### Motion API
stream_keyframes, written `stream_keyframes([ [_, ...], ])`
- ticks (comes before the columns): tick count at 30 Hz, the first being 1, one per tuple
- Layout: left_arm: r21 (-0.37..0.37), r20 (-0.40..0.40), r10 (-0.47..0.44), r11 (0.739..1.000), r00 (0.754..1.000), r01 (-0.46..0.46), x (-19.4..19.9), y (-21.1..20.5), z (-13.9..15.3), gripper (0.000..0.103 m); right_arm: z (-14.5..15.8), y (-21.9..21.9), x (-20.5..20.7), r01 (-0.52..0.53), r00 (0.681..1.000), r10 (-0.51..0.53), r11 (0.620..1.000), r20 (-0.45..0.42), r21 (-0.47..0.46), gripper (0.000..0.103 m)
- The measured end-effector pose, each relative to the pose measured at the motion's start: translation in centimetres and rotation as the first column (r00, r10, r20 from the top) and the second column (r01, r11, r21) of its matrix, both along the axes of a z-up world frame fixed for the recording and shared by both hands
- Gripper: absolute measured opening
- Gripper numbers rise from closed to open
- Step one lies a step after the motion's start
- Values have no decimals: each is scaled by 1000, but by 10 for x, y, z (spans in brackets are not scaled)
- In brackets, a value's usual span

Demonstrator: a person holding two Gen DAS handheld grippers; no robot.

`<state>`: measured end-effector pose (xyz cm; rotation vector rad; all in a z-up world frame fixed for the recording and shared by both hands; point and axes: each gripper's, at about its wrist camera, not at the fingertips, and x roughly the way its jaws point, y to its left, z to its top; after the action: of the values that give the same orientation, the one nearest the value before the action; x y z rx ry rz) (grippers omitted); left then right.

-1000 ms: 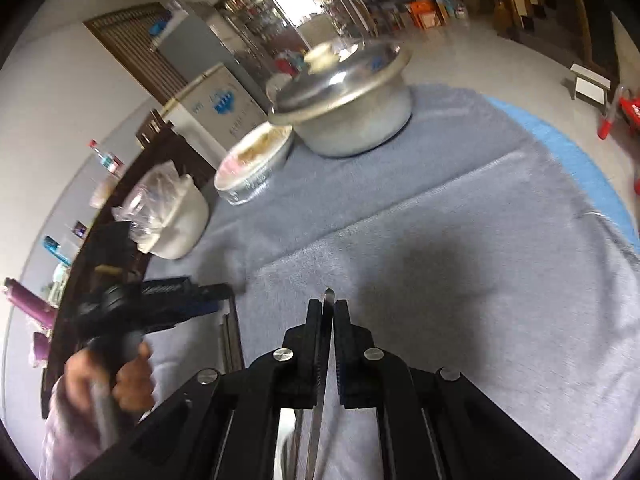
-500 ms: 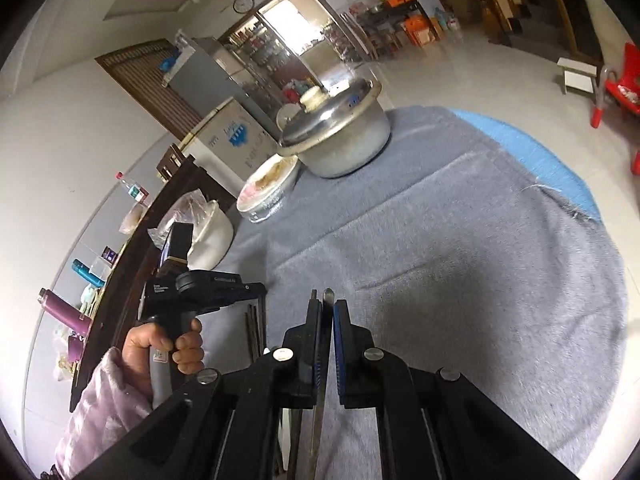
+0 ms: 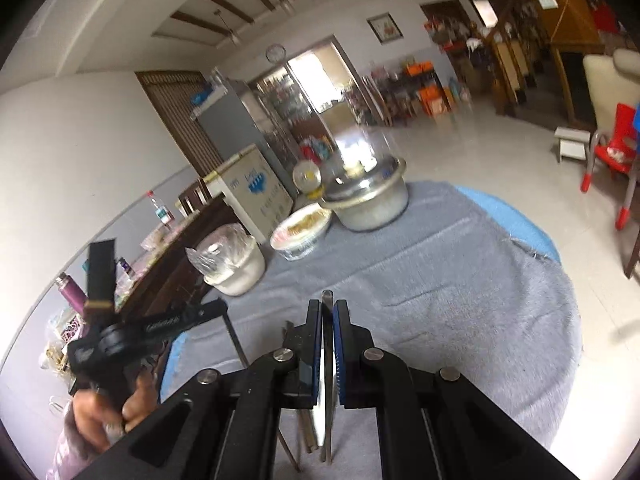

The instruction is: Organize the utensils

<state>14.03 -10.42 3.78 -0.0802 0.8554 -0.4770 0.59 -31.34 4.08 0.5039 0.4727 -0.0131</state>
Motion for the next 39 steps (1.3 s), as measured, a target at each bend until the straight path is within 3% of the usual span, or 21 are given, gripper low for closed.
stream_keyframes([
  [8,-78,128,77,995,989,-67,-57,51,32,5,29,50,-40,63,994,-46,983,99,-173,6],
  [16,-161,209,131,982,969,-98,-86,74,66,5,62,74,-68,83,977,-35,970,208,-229,6],
  [26,-272,332,195,957,923,-104,-131,98,110,5,102,77,-108,54,938,3,986,348,-155,6],
  [33,-269,352,184,959,918,-89,-151,101,107,5,104,86,-118,-6,940,64,985,335,-172,6],
  [39,-243,290,158,966,944,-88,-153,95,87,5,83,100,-107,-41,967,98,971,234,-237,6],
])
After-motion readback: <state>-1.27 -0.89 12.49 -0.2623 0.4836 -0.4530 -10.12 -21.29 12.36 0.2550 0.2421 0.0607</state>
